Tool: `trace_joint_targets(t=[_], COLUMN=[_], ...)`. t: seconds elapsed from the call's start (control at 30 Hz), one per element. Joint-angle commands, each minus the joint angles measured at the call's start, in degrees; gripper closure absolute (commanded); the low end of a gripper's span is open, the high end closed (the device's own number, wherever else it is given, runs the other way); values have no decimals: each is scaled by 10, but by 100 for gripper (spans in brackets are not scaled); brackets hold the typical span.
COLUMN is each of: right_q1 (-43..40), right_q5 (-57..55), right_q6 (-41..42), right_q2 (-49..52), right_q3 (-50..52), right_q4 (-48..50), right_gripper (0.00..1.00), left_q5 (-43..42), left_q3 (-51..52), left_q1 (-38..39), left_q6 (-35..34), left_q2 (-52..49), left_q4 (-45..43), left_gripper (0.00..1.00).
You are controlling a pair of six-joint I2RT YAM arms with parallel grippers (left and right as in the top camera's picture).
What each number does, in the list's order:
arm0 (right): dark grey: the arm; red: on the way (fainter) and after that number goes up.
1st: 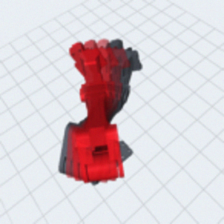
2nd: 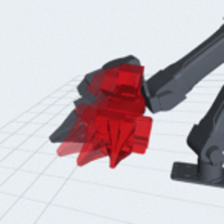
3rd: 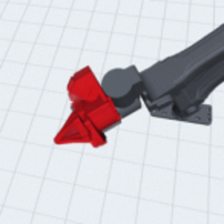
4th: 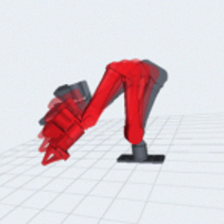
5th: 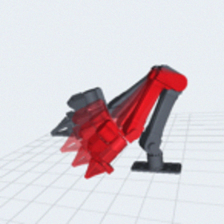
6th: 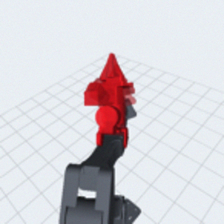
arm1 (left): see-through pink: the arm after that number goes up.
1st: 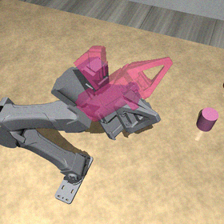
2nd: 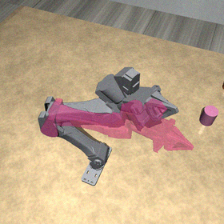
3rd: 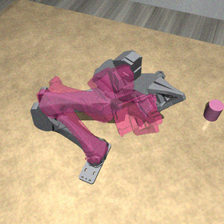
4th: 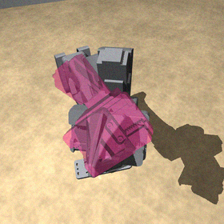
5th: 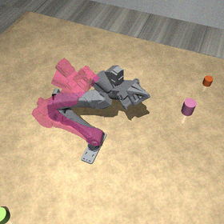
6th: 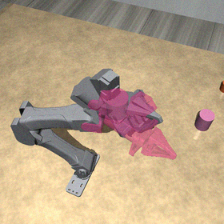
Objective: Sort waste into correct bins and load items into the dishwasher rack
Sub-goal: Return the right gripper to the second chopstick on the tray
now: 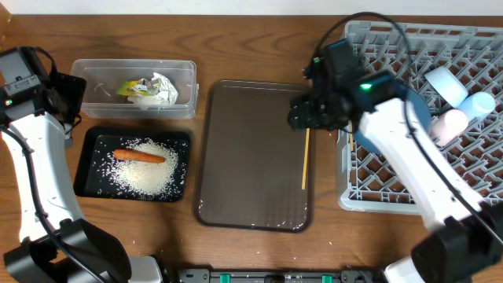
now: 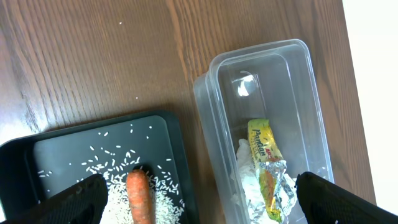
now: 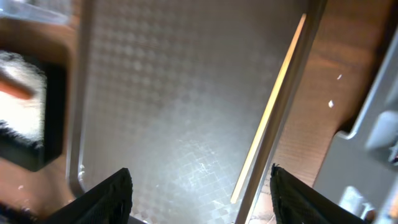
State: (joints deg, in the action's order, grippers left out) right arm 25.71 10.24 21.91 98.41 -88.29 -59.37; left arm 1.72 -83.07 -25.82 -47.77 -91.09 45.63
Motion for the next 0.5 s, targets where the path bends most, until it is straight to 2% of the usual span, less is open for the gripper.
trace_joint_targets(t=[0.0,0.23,0.47], right_q1=[22,30,30], right_q5=[-62,-104,-94], right_q6=[68,115,115], right_q2=[41,120,185], right_q3=[1,1,1], right_q4=[-1,2,8], right_gripper=[31,32,34], left_q5=[5,5,5], left_q3=[-6,-6,-6], left_q1=[-2,-2,-2], left_q6=[5,5,5], left_q2=[1,1,1], left_q4=[0,0,0], left_gripper=[1,2,1])
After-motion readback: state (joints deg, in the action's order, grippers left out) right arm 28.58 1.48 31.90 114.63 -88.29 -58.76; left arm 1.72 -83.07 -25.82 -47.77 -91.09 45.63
